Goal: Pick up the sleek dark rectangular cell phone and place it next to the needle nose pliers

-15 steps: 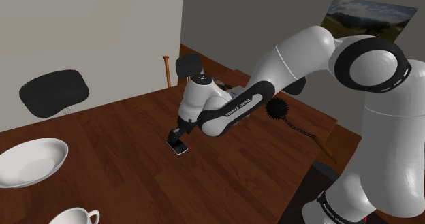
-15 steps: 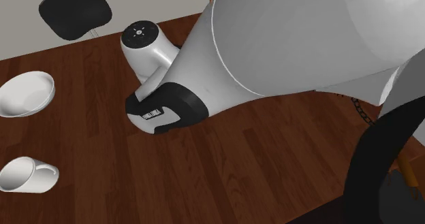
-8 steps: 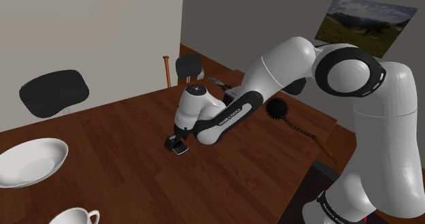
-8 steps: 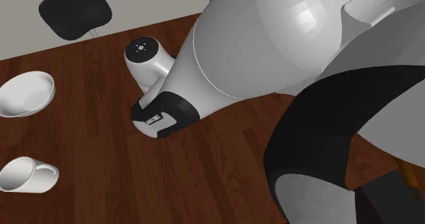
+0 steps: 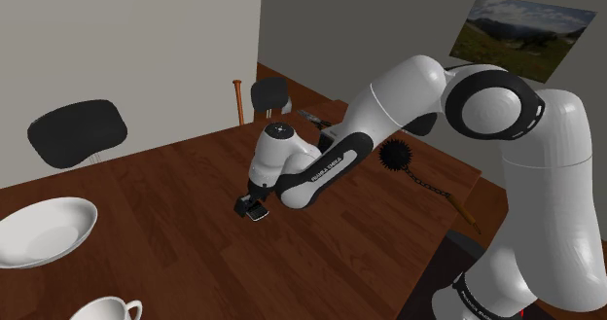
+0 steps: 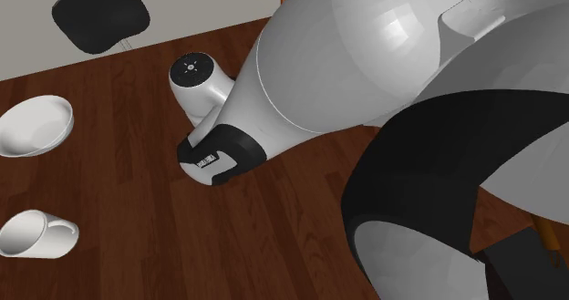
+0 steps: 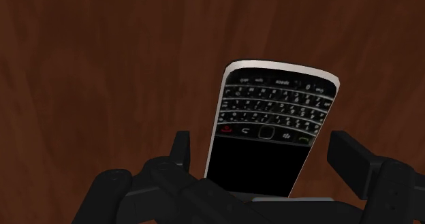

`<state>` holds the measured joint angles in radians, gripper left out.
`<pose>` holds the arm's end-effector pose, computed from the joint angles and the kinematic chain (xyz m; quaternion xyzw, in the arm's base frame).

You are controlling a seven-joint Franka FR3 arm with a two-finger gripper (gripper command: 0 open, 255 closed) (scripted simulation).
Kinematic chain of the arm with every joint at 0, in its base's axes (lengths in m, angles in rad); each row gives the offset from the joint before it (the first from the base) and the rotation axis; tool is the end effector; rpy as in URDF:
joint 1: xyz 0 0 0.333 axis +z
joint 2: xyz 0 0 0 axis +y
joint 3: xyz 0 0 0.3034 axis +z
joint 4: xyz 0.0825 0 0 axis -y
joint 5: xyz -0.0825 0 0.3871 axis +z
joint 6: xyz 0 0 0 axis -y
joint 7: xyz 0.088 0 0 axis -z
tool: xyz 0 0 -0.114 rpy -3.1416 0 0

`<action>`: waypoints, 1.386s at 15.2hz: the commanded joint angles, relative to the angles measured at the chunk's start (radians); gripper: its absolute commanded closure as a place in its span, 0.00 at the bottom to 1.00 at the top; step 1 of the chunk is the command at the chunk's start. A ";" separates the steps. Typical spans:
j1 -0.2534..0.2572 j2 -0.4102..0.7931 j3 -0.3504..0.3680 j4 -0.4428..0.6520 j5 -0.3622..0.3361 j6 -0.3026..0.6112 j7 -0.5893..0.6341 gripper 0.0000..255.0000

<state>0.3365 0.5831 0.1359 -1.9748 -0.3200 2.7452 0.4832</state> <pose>0.5523 0.2934 0.1706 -0.9870 -0.1205 -0.1063 0.0104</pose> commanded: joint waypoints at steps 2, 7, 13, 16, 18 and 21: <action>0.000 0.000 0.000 0.000 0.000 0.000 0.000 1.00; 0.000 -0.001 0.000 -0.003 0.000 0.001 0.000 1.00; -0.006 -0.022 0.008 -0.005 0.007 -0.018 -0.007 1.00; -0.015 -0.055 0.020 -0.010 0.020 -0.045 -0.018 1.00; -0.021 -0.076 0.028 -0.012 0.028 -0.064 -0.025 1.00; -0.029 -0.107 0.039 -0.015 0.041 -0.092 -0.037 1.00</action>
<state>0.3099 0.4876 0.1714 -1.9874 -0.2831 2.6622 0.4492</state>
